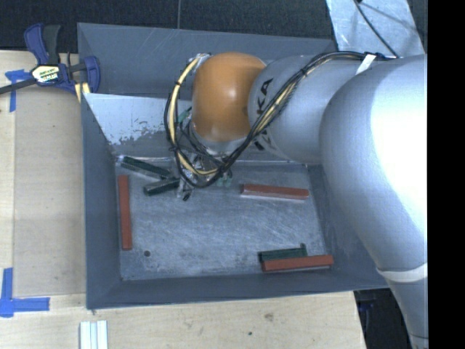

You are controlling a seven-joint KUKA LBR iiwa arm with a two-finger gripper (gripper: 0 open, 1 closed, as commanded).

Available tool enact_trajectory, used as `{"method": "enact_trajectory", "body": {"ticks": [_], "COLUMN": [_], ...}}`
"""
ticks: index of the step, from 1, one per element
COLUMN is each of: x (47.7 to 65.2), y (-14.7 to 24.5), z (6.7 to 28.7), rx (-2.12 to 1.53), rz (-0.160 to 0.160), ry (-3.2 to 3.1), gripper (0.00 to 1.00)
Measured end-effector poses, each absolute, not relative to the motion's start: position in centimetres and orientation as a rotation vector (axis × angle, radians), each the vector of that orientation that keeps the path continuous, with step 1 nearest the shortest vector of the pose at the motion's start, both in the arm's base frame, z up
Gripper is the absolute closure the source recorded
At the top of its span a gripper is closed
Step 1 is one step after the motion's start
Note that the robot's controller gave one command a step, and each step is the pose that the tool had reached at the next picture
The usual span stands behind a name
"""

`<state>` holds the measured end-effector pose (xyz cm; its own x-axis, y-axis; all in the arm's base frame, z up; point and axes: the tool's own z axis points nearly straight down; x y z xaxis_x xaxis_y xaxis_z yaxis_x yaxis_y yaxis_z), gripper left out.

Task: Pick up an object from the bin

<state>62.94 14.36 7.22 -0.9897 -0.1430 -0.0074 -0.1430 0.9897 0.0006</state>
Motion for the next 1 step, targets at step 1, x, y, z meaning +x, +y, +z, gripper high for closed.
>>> {"method": "enact_trajectory", "body": {"ticks": [1], "x": [60.41], "y": [18.26], "z": [29.86], "rx": [-0.259], "rz": [0.005], "ry": [3.118], "gripper": [1.0]}}
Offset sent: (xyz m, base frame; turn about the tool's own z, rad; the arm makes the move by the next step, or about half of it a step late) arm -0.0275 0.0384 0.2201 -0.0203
